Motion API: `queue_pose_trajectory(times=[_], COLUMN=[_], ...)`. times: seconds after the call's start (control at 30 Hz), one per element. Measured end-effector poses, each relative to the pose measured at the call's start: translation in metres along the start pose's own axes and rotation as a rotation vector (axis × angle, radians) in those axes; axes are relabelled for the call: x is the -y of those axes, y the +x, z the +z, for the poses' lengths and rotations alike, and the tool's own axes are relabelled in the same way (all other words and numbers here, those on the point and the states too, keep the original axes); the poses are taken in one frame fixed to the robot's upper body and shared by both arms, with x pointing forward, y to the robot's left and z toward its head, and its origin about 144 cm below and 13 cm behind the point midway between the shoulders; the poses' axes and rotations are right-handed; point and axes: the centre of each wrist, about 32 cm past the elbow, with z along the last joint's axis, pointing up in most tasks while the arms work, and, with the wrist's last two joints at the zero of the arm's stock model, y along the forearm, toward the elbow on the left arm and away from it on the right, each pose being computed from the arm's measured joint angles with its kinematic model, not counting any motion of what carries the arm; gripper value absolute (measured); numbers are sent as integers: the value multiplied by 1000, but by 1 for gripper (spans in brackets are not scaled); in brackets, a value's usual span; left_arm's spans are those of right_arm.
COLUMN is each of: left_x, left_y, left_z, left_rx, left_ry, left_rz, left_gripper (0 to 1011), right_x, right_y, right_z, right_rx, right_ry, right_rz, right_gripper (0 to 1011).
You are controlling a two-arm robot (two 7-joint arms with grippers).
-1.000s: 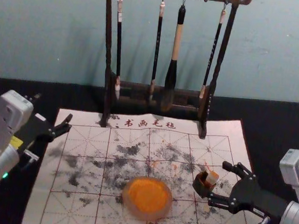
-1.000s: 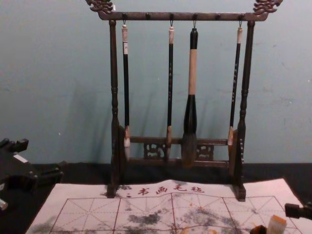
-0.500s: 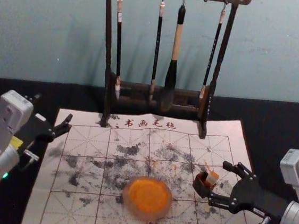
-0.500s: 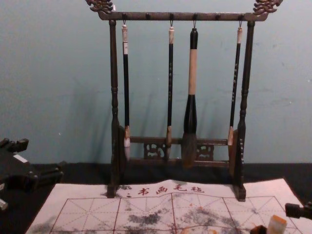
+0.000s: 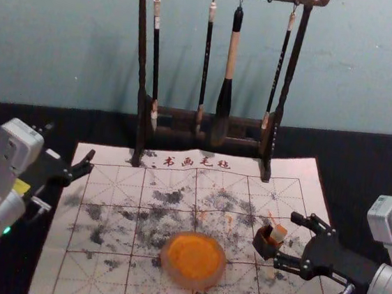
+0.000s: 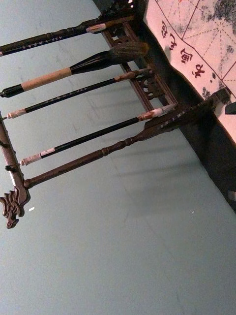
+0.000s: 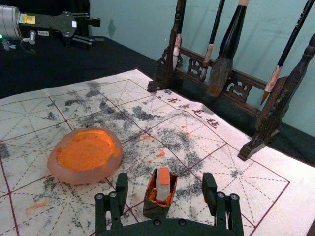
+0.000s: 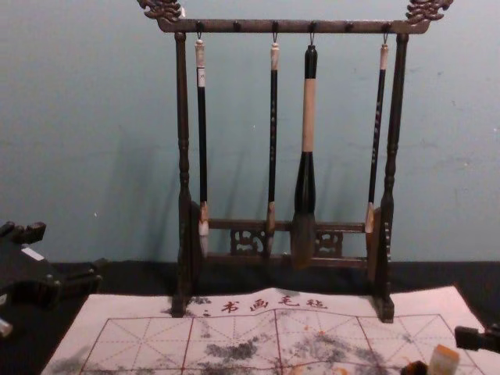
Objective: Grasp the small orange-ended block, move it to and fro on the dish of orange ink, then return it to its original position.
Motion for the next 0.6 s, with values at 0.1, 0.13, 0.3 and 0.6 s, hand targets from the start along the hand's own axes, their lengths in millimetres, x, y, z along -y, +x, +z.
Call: queue_pose_trajectory(times=[0.1,0.13,0.3,0.6], left_x=[0,0,0,0], left_y=[0,0,0,0], left_z=[0,0,0,0], left_rx=[0,0,0,0], left_ry=[0,0,0,0], left_rz=[0,0,0,0], left_gripper=[1001,1001,1002,1001], right_x=[0,0,0,0], right_y=[0,0,0,0], right_z=[0,0,0,0], right_rx=[0,0,0,0], right_ry=[0,0,1,1], right_rz=[0,0,0,0], right_gripper=[883,848,706,396])
